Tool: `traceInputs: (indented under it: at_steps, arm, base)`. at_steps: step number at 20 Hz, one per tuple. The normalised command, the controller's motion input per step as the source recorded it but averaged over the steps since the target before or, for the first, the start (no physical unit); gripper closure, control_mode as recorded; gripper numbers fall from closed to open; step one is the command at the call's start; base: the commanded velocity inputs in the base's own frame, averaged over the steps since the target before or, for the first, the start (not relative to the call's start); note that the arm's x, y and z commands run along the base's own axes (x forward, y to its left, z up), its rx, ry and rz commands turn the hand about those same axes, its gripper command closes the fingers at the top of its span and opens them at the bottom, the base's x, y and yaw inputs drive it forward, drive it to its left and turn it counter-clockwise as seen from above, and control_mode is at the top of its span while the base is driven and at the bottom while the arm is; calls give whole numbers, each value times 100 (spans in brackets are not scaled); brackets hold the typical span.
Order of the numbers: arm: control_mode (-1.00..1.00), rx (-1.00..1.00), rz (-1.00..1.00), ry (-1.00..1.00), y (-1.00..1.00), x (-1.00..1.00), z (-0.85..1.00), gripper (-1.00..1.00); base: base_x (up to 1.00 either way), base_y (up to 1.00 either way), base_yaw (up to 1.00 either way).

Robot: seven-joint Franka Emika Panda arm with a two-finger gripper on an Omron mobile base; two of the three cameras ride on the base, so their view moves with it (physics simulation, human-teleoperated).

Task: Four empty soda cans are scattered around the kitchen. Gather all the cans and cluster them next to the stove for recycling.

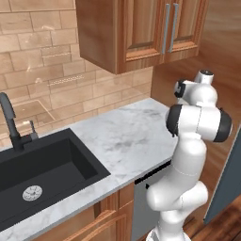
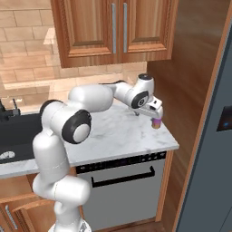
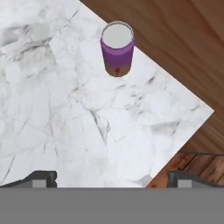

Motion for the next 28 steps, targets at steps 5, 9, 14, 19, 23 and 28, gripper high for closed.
traceInputs:
  at_steps: [5, 9, 14, 19, 23, 28]
  arm:
    - [-100, 1, 0, 1, -9, 27, -11, -100]
    - [-100, 0, 0, 2, -2, 32, -12, -100]
    - [-100, 0, 0, 2, -7, 28, -13, -100]
    - [-100, 0, 0, 1, -14, 27, -11, -100]
    - [-100, 0, 0, 1, -12, 27, -9, -100]
    - [-100, 1, 0, 1, -14, 27, -10, -100]
  base:
    - [0, 0, 0]
    - [0, 0, 0]
    - [0, 0, 0]
    - [0, 0, 0]
    - [0, 0, 0]
    - [0, 0, 0]
